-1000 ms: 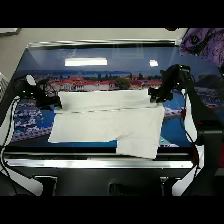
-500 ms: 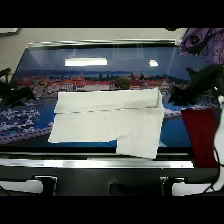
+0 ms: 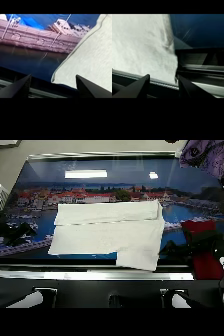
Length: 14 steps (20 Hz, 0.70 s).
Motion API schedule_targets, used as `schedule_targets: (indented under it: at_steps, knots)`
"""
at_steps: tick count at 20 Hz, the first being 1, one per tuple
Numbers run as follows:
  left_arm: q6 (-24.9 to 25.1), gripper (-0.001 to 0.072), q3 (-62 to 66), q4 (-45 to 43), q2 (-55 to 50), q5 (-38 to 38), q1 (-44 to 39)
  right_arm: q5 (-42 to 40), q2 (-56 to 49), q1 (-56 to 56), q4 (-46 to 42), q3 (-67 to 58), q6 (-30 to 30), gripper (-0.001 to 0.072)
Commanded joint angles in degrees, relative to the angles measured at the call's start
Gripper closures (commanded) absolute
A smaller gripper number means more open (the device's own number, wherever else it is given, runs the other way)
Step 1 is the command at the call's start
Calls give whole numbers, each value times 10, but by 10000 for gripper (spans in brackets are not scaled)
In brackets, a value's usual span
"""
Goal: Fold the clothes and pants, and hang the long-sleeved shirts on hangers.
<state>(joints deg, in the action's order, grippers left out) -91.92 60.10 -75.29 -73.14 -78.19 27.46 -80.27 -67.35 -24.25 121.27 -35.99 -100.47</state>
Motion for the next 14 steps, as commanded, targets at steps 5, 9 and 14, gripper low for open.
schedule_targets:
  at_steps: [5, 9, 14]
  knots:
    - [0, 86, -30, 5, 12, 11, 3, 41, 16, -3, 57, 111, -23, 297]
    - [-2, 86, -31, 5, 12, 11, 3, 51, 16, -3, 71, 134, -23, 307]
    - [5, 86, -38, 8, 12, 8, 12, 69, 16, -3, 99, 135, -24, 679]
